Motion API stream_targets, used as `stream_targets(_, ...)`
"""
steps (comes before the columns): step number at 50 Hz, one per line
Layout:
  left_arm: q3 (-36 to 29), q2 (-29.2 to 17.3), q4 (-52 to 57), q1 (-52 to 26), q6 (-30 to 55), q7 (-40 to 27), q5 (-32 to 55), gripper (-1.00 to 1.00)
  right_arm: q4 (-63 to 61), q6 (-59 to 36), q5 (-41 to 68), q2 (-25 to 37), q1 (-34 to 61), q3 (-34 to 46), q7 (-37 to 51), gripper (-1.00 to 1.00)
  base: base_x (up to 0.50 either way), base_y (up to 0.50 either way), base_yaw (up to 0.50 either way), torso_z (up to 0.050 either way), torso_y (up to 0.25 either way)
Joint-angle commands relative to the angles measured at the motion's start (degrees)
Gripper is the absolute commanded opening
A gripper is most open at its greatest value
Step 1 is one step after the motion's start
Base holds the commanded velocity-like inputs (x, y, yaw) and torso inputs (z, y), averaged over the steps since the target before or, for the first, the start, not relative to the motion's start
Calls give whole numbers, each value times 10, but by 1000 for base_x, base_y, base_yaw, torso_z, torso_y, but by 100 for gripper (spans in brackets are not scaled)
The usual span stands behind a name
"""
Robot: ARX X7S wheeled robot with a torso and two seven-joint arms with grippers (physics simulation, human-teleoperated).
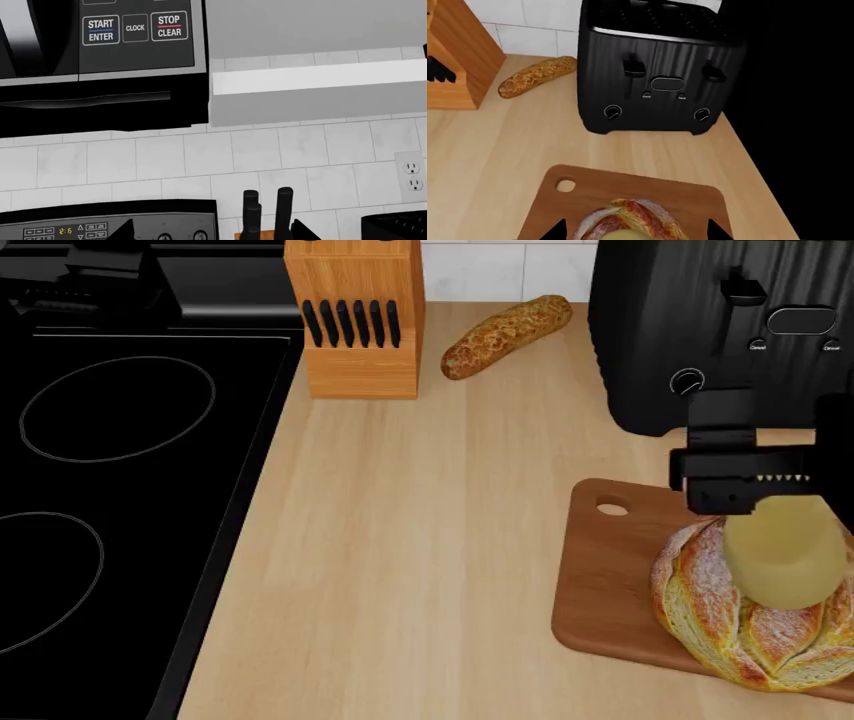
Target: Pick up the wedge of cheese and place it on the slice of bread to prepare a simple cheese on bread dish.
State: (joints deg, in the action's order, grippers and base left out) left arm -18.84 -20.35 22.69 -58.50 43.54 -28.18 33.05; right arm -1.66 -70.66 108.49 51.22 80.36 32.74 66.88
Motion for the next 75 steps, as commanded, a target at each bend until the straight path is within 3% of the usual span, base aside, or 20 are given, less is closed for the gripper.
stream_targets(1, -1, -1, 1, 0, 0, -2, 2, 100, -23, -2, 21, -10, 60, -9, 29, 100, 0, 0, 0, 0, 0)
stream_targets(3, -1, -1, 1, 0, 0, -2, 2, 100, -44, -12, -12, -10, 69, -12, 0, 100, 0, 0, 0, 0, 0)
stream_targets(39, 7, -1, -7, -4, 12, -10, 19, 100, -124, 41, 164, 35, 116, -15, 129, 100, 0, 0, 0, 0, 0)
stream_targets(40, 7, -2, -6, -5, 16, -9, 22, 100, -124, 41, 165, 35, 118, -15, 128, 100, 0, 0, 0, 0, 0)
stream_targets(41, 25, 4, -10, -12, 94, -16, 87, 100, -123, 39, 166, 34, 126, -15, 128, 100, 0, 0, 0, 0, 0)
stream_targets(42, 20, 2, -14, -20, 134, -31, 96, 100, -122, 38, 166, 34, 128, -15, 128, 100, 0, 0, 0, 0, 0)
stream_targets(43, 2, -13, 28, -16, 98, -19, 71, 100, -124, 42, 160, 33, 125, -20, 122, 100, 0, 0, 0, 0, 0)
stream_targets(52, 69, -14, 111, -62, 221, -86, 173, 100, -137, 49, 160, 28, 117, -18, 115, 100, 0, 0, 0, 0, 0)
stream_targets(65, 141, -14, 162, -90, 274, -147, 241, 100, -148, 58, 174, 31, 130, -12, 129, 100, 0, 0, 0, 0, 0)
stream_targets(75, 157, -27, 185, -101, 296, -172, 274, 100, -167, 64, 201, 40, 161, -6, 155, 100, 0, 0, 0, 0, 0)
